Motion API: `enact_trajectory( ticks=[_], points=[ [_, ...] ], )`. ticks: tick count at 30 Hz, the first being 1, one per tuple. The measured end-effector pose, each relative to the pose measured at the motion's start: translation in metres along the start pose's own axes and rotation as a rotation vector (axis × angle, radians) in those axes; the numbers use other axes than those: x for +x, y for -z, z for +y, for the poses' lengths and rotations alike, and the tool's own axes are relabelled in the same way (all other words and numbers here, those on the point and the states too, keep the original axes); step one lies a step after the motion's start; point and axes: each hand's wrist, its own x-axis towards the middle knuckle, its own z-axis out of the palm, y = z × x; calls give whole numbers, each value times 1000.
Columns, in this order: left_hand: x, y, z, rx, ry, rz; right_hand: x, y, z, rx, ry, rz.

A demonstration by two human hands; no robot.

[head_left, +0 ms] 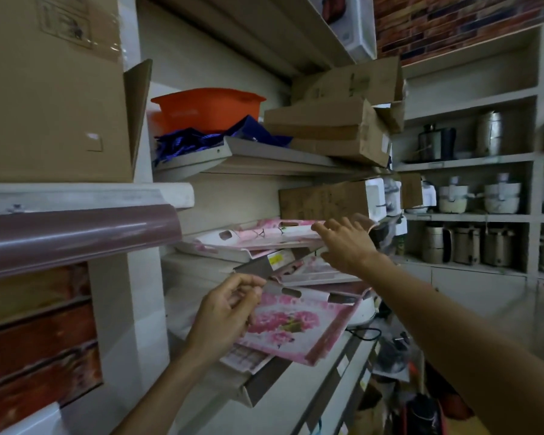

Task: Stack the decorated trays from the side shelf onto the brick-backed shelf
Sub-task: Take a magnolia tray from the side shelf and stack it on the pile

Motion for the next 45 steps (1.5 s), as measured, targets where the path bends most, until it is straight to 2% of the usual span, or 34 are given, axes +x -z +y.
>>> enact_trajectory(
  ticks=[6,11,16,24,29,33,36,40,43,45],
  points=[
    [19,-11,-17,-32,-11,-27,25,-20,3,-90,41,-62],
    [30,-24,-17,-61,13,-22,32,-22,-3,-45,56,-22],
    [43,-36,-13,-167,106,-22,28,-18,-3,-112,61,80],
    [76,-63,4,-724,447,39,-7,-3,23,-106,5,214],
    [98,-77,11,-1117,555,58,-51,-2,33,-65,-27,264],
    [105,-105,22,-1252,542,118,-86,-2,31,-26,-52,293],
    [103,-126,29,-1264,536,213,-107,-1,34,-9,-66,246],
    [87,-145,38,-1242,514,301,-130,9,50,82,-6,93],
    [73,-157,43,-1249,545,397,-145,21,60,139,-2,-79],
    [62,-163,46,-1269,579,404,-155,28,66,198,11,-203]
  ],
)
